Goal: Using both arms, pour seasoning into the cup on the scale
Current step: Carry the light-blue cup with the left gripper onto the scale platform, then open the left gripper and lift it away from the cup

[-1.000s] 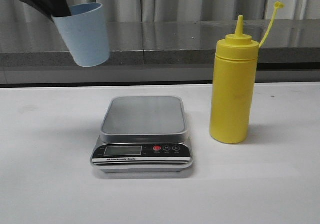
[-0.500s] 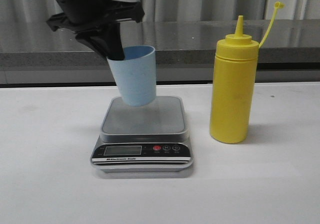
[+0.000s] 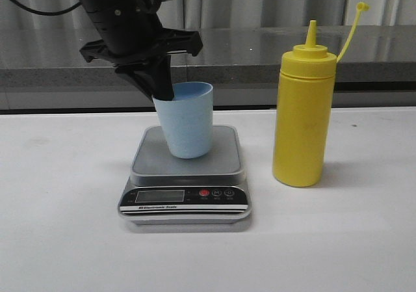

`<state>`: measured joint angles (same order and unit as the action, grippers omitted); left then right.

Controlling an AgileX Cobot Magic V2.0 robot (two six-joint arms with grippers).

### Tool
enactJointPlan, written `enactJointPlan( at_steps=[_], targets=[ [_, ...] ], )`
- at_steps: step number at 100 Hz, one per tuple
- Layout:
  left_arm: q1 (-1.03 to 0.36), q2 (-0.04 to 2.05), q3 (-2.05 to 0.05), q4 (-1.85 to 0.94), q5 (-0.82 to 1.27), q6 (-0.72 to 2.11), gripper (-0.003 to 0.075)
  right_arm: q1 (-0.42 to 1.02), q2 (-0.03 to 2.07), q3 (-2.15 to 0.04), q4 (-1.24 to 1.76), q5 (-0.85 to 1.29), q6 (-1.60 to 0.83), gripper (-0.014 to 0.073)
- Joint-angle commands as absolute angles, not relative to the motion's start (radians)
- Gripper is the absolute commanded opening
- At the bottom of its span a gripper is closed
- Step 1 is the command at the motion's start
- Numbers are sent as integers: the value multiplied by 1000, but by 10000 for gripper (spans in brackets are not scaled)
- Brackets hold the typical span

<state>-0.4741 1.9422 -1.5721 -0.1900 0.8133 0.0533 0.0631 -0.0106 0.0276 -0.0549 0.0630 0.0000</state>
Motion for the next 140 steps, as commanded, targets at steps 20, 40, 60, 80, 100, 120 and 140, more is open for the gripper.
enactJointPlan(
  at_steps=[20, 40, 60, 80, 100, 120, 140],
  targets=[
    [-482, 1911, -1599, -201, 817, 46, -17, 56, -31, 11, -67, -22, 0, -67],
    [-482, 1911, -1599, -201, 827, 46, 123, 56, -31, 11, -67, -22, 0, -67],
    [-482, 1911, -1599, -201, 840, 46, 417, 56, -31, 11, -67, -22, 0, -67],
    [-482, 1907, -1646, -203, 888, 46, 537, 56, -31, 11, -67, -21, 0, -67],
    [-482, 1872, -1700, -201, 910, 46, 537, 56, -31, 11, -67, -21, 0, -67],
    [-470, 1788, -1697, -158, 889, 46, 537, 56, -31, 11, -67, -21, 0, -67],
    [-406, 1644, -1614, -156, 812, 46, 537, 56, -31, 11, -67, -20, 0, -67]
  ],
)
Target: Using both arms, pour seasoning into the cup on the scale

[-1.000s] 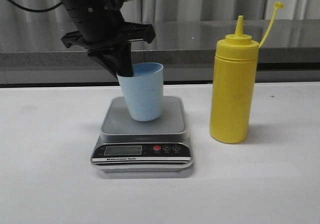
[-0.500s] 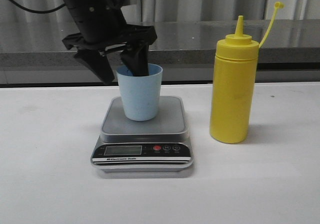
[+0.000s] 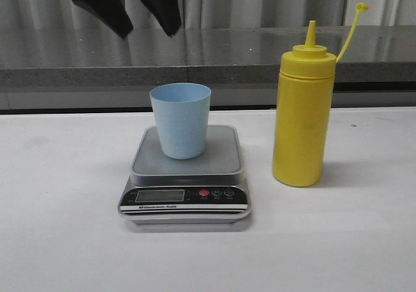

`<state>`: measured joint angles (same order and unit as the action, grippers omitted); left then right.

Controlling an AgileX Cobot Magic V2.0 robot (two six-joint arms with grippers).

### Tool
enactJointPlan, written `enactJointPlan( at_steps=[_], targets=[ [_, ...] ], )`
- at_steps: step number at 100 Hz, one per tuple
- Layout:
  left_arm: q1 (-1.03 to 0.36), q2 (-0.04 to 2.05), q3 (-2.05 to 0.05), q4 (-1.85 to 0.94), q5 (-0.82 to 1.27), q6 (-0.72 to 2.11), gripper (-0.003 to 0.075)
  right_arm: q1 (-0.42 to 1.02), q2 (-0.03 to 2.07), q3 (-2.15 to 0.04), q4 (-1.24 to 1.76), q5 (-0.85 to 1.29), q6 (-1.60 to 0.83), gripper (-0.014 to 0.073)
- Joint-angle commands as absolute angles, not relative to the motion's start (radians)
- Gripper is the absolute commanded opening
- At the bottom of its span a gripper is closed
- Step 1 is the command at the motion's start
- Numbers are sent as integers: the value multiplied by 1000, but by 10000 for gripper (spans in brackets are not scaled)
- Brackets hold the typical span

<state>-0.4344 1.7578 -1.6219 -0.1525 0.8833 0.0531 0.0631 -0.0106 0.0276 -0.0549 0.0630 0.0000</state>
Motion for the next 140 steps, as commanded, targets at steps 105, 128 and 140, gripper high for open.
enactJointPlan(
  at_steps=[105, 128, 140],
  targets=[
    [-183, 548, -489, -154, 113, 46, 496, 56, -31, 11, -67, -20, 0, -67],
    [-183, 453, -408, -154, 115, 46, 295, 56, -31, 11, -67, -20, 0, -67],
    [-183, 453, -406, -154, 115, 46, 151, 56, -31, 11, -67, -20, 0, -67]
  ],
)
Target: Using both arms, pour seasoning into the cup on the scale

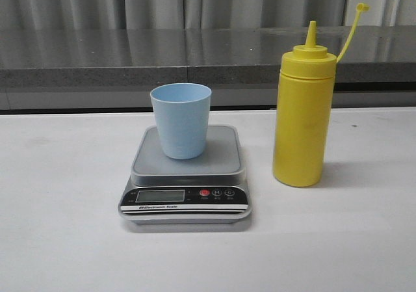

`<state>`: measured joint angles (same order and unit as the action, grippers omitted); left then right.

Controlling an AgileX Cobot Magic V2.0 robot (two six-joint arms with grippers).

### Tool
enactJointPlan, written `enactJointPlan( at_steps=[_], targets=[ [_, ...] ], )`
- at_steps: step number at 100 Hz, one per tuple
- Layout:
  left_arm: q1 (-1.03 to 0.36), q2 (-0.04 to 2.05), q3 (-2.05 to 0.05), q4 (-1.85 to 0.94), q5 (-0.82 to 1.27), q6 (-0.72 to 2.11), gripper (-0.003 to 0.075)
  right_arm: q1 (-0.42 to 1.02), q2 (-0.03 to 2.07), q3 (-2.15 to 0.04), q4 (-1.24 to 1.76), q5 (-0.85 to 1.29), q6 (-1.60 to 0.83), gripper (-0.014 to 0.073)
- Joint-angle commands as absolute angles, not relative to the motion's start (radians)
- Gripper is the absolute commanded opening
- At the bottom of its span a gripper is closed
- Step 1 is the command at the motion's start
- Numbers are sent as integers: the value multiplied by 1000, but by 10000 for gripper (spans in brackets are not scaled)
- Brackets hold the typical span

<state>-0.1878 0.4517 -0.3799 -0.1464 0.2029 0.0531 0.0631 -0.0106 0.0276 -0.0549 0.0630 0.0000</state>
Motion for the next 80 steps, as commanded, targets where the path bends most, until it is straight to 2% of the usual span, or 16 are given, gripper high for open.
enactJointPlan(
  at_steps=[1, 12, 80],
  targets=[
    [-183, 453, -406, -154, 115, 46, 132, 56, -31, 11, -67, -20, 0, -67],
    [-183, 453, -406, -154, 115, 46, -22, 56, -31, 11, -67, -20, 0, -67],
    [-183, 453, -406, -154, 115, 46, -20, 56, -31, 11, -67, -20, 0, -67]
  ],
)
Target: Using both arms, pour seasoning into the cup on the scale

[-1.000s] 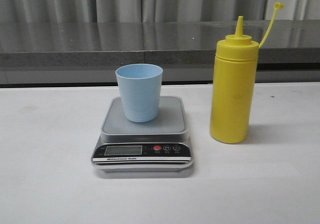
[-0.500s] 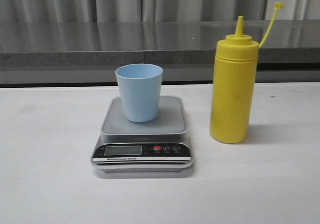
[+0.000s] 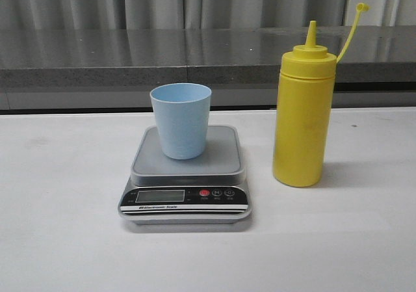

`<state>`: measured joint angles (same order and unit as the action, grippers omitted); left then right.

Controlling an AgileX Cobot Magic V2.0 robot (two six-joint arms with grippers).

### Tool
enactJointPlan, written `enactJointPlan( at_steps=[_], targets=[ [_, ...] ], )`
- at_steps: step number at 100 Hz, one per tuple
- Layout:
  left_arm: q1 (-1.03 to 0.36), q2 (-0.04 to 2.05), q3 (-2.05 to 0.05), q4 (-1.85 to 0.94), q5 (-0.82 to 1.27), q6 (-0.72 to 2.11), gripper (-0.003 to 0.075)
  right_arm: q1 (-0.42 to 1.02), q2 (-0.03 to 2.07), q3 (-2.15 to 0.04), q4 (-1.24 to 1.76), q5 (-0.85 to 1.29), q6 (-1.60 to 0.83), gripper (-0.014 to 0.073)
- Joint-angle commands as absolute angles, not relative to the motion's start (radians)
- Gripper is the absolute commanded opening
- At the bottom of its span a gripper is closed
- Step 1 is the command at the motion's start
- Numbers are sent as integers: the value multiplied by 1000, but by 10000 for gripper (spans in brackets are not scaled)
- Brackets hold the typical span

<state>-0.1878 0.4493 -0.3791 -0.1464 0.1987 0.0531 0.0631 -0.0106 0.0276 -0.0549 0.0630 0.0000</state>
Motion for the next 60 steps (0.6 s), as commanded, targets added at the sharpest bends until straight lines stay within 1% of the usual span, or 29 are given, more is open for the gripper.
enactJointPlan(
  at_steps=[1, 60],
  targets=[
    [-183, 453, -406, -154, 115, 46, -20, 56, -31, 11, -67, -20, 0, -67],
    [-183, 453, -406, -154, 115, 46, -20, 56, -31, 10, -67, -37, 0, -67]
  ],
)
